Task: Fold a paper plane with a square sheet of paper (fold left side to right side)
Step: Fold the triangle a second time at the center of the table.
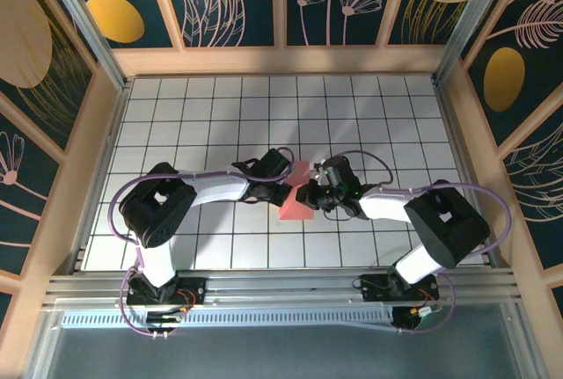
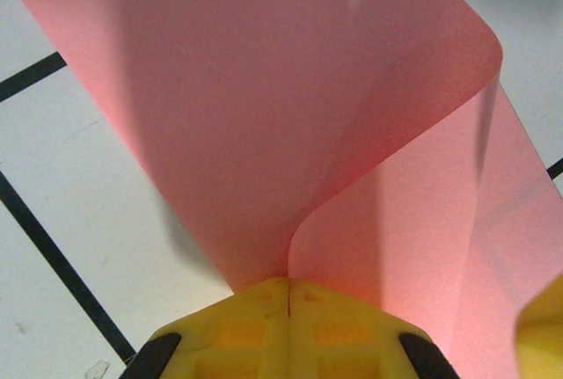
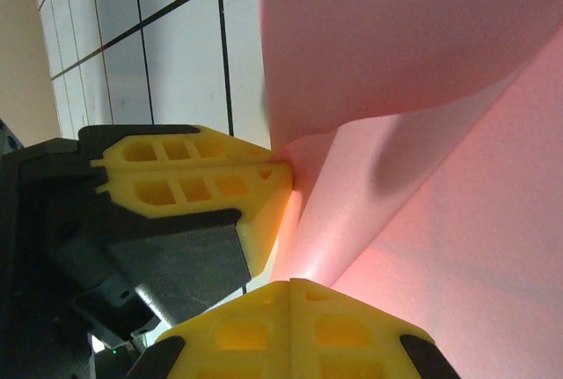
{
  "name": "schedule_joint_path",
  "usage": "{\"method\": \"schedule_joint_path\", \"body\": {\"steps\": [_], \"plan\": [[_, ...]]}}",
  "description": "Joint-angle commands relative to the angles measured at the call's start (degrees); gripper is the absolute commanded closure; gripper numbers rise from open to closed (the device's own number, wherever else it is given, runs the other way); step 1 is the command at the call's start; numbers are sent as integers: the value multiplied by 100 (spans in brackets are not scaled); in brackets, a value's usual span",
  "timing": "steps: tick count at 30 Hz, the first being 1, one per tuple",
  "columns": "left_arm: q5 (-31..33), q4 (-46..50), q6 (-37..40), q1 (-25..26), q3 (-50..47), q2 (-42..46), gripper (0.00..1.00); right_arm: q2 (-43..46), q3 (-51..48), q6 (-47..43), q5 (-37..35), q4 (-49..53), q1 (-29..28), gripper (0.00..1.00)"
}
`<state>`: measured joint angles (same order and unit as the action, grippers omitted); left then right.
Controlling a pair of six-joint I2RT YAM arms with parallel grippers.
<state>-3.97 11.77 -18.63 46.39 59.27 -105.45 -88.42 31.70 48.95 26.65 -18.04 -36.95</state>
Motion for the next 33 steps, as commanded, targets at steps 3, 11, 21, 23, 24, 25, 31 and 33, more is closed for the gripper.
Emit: {"method": "schedule_joint_path", "body": {"steps": [3, 11, 21, 23, 24, 25, 31, 33], "plan": [[-60, 71, 75, -34, -3, -159, 100, -263, 279, 93, 33, -463, -83, 100], [-43, 71, 80, -36, -3, -164, 100, -531, 328, 69, 6, -461, -102, 100], [-14, 88, 97, -34, -7, -168, 100, -626, 319, -110, -139, -48, -117, 100], [-19, 89, 101, -34, -3, -168, 100, -615, 302, -156, -199, 40, -120, 100], [-21, 89, 97, -34, -3, -169, 100, -611, 301, -174, -229, 83, -120, 100], [-17, 89, 98, -34, 0, -163, 100, -614, 296, -193, -252, 127, -120, 100], [-25, 97, 103, -34, -3, -169, 100, -630, 225, -223, -324, 211, -120, 100], [-26, 97, 108, -36, -2, -156, 100, -648, 219, -229, -353, 239, -120, 100]]}}
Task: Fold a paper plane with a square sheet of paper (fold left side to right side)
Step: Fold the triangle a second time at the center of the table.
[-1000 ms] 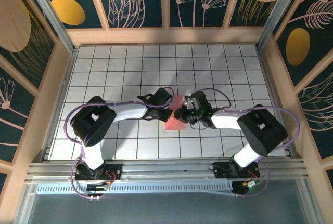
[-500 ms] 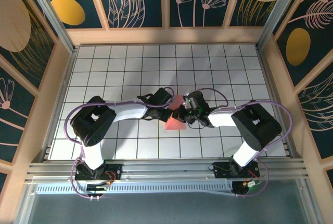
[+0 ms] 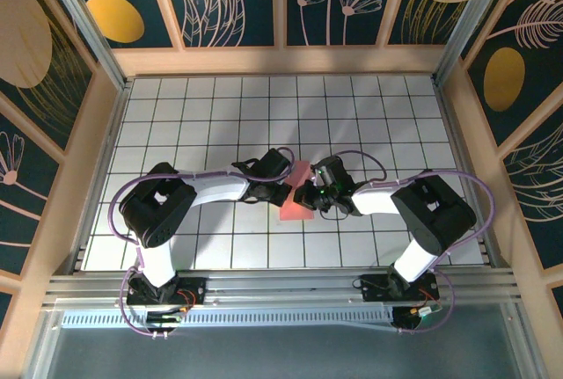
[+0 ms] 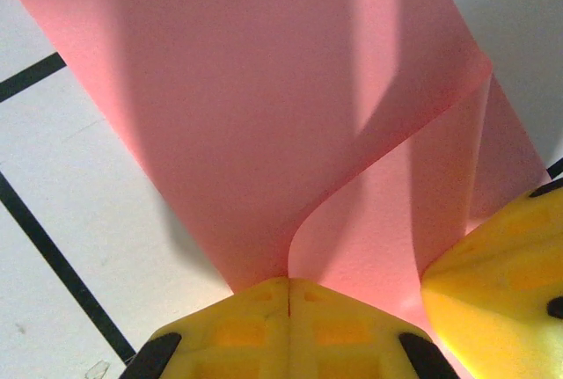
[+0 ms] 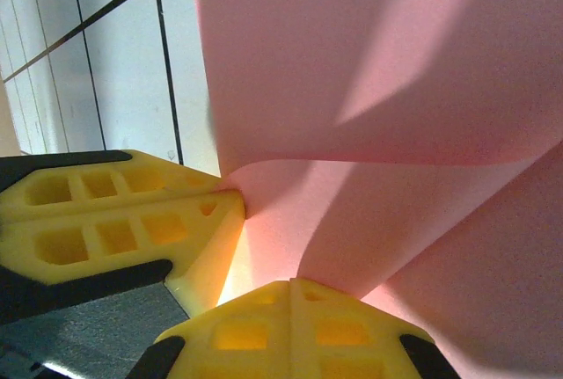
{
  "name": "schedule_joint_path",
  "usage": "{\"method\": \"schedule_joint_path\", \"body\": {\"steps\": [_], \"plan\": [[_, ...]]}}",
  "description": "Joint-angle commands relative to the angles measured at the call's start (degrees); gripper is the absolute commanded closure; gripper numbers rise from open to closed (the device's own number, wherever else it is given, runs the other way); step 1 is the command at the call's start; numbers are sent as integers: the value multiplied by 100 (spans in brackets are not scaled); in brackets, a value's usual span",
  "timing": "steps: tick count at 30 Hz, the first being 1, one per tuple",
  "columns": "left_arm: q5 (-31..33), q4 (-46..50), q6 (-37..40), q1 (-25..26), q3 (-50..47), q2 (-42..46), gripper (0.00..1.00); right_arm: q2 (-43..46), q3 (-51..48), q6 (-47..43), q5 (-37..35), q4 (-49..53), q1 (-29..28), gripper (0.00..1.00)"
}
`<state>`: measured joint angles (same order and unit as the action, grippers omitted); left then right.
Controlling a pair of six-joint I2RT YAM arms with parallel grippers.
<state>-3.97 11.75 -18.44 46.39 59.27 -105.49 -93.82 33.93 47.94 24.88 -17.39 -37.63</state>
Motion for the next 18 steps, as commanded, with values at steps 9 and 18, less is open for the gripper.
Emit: {"method": "schedule_joint_path", "body": {"steps": [9, 18], "plan": [[-17, 100, 87, -38, 15, -150, 100, -198, -79, -152, -229, 353, -52, 100], [258, 180, 14, -38, 173, 45, 93, -136, -280, -171, -326, 492, -60, 100]]}}
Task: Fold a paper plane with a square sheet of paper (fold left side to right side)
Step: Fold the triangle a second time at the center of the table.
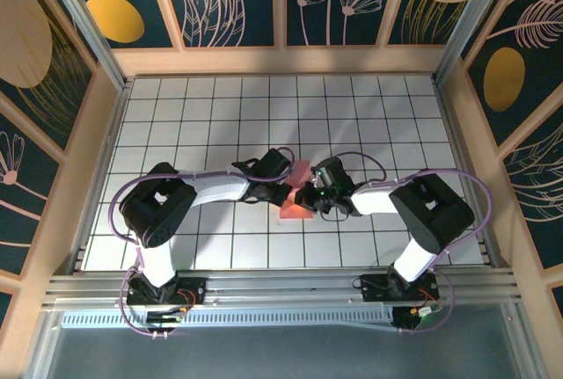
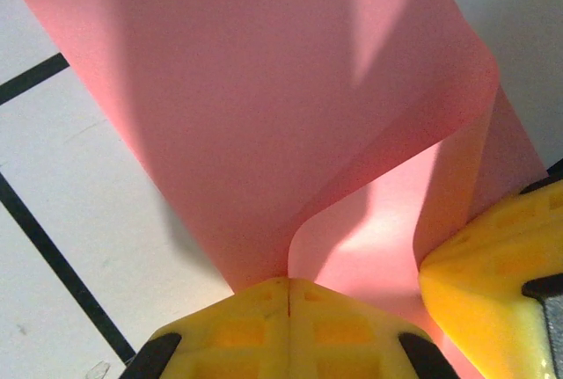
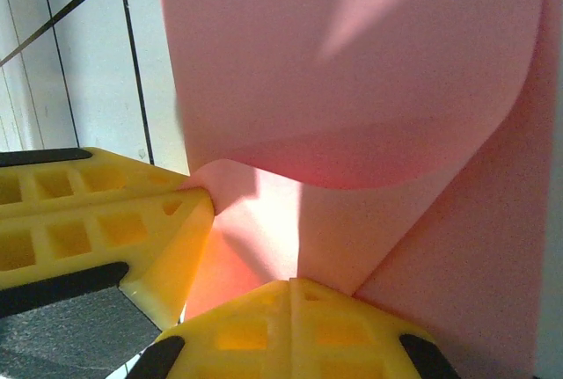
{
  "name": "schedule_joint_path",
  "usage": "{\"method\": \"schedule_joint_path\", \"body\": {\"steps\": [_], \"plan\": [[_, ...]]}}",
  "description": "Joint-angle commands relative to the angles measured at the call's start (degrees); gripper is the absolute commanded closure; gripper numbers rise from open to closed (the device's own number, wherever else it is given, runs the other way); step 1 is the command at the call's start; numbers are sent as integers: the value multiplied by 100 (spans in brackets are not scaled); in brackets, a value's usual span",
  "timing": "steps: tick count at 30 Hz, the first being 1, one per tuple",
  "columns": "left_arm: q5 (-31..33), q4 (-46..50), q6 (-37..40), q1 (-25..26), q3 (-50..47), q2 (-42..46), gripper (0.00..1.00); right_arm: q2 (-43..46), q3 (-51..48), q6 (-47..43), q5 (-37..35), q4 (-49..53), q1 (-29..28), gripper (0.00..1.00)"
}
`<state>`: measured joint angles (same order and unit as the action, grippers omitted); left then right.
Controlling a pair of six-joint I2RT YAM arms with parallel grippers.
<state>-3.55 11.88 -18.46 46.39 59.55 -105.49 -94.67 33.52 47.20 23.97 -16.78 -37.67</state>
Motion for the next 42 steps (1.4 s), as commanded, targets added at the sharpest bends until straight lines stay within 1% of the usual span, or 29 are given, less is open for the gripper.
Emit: {"method": "schedule_joint_path", "body": {"steps": [1, 3, 6, 10, 11, 12, 14, 16, 21, 24, 28, 32, 42], "plan": [[316, 218, -2, -41, 206, 93, 87, -37, -262, -87, -235, 414, -61, 100], [480, 356, -15, -56, 374, 197, 77, -19, -297, -84, -230, 395, -56, 100], [575, 544, -91, -136, 578, 374, 71, -19, -306, -79, -225, 377, -65, 100], [504, 703, -217, -201, 600, 687, 70, -16, -284, -79, -233, 360, -59, 100], [420, 735, -256, -201, 568, 883, 70, -11, -275, -77, -232, 359, -62, 100], [289, 754, -322, -196, 507, 1006, 73, -7, -260, -79, -226, 353, -71, 100], [-187, 704, -492, -201, 316, 1232, 78, -12, -240, -82, -225, 358, -80, 100], [-787, 493, -809, -199, 2, 1479, 83, -12, -232, -83, -226, 364, -89, 100], [-2236, -634, -1949, -192, -969, 1889, 91, -21, -240, -77, -227, 341, -100, 100], [-2676, -1031, -2537, -192, -1262, 1814, 94, -41, -235, -75, -217, 325, -117, 100], [-2669, -1021, -2671, -192, -1337, 1577, 97, -51, -235, -63, -226, 310, -127, 100], [-2820, -1161, -2726, -196, -1349, 1216, 100, -66, -224, -67, -226, 321, -135, 100], [-2696, -1259, -2670, -195, -1252, 839, 100, -82, -240, -57, -208, 330, -142, 100]]}}
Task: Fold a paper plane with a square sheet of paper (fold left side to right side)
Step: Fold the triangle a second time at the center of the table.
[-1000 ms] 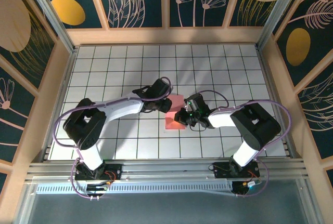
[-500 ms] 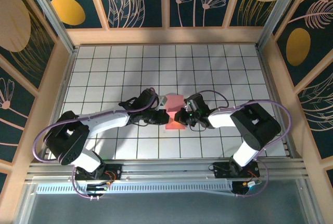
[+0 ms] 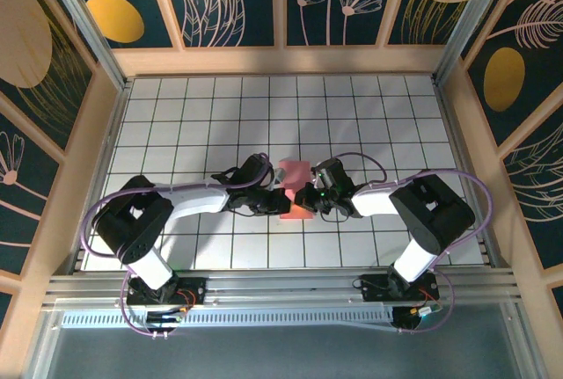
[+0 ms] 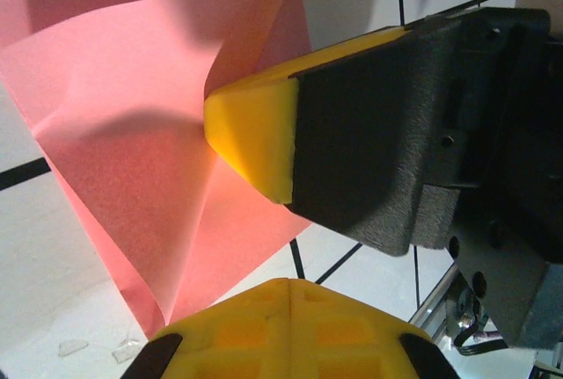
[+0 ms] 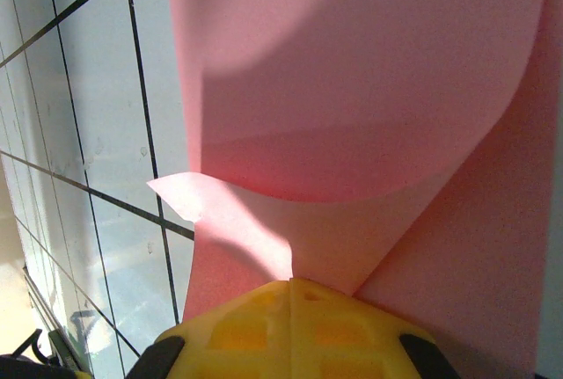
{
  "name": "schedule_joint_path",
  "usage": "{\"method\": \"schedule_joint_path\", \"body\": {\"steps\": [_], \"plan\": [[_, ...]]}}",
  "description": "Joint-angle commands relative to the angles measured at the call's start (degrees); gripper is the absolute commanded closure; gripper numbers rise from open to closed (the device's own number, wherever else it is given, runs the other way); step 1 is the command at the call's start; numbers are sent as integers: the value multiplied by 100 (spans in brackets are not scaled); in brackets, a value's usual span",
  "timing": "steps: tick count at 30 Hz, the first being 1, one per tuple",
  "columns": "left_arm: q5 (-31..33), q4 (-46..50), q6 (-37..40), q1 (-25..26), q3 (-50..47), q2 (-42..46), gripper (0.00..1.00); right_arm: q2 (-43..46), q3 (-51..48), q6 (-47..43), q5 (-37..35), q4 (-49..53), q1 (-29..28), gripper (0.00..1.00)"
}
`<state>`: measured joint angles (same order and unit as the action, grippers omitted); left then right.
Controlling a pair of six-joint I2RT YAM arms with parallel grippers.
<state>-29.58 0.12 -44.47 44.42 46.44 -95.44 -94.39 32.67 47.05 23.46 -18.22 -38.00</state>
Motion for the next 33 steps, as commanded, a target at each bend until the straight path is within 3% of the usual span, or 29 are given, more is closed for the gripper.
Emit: {"method": "schedule_joint_path", "body": {"steps": [1, 17, 33], "plan": [[-87, -66, -56, 2, 64, -200, 100, -110, -157, -43, -158, 486, -107, 100], [330, 137, 52, 4, 60, -478, 100, -73, -181, -55, -149, 521, -111, 100], [256, 67, 34, 5, -3, -567, 100, -102, -182, -73, -149, 543, -107, 100]]}}
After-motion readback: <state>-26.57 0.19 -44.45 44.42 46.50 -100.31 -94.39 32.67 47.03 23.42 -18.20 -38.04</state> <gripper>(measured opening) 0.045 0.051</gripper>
